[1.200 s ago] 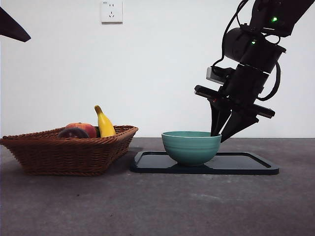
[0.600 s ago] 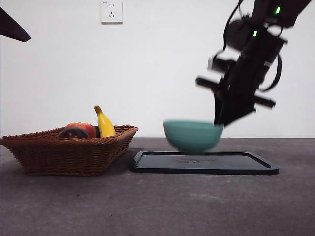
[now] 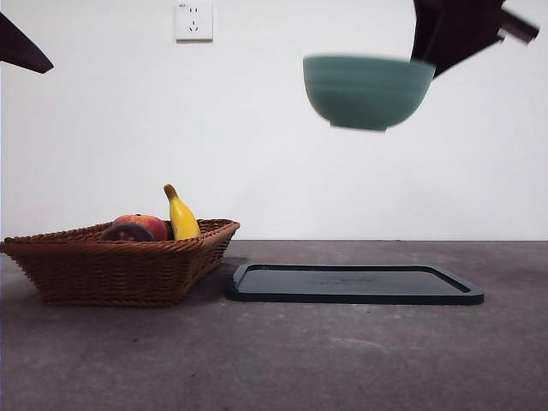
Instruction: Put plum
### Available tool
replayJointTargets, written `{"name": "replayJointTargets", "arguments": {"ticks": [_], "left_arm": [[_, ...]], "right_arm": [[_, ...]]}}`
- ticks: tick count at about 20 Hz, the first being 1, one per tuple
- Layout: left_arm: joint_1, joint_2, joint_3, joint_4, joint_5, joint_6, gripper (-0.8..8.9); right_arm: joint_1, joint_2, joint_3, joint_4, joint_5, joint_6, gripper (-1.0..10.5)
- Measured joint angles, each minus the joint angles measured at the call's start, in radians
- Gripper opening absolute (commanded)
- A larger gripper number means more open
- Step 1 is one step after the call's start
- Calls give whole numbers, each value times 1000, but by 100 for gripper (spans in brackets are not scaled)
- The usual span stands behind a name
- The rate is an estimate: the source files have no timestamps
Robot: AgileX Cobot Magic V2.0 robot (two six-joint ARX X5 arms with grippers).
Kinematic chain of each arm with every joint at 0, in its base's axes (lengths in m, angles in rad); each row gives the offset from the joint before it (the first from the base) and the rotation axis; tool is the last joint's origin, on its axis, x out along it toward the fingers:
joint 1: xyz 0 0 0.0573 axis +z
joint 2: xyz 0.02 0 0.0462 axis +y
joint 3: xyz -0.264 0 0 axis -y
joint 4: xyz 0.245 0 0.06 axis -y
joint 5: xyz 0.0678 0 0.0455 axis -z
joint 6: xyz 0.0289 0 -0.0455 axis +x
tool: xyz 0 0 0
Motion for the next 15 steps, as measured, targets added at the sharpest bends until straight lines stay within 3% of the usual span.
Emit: {"name": "replayJointTargets", "arguments": {"ticks": [6, 15], "left_arm": [[0, 0, 0, 0, 0, 0, 402], [0, 0, 0, 0, 0, 0, 402]], "right_arm": [[116, -145, -152, 13, 0, -14, 10], [243, -145, -460, 207, 30, 13, 11]]}}
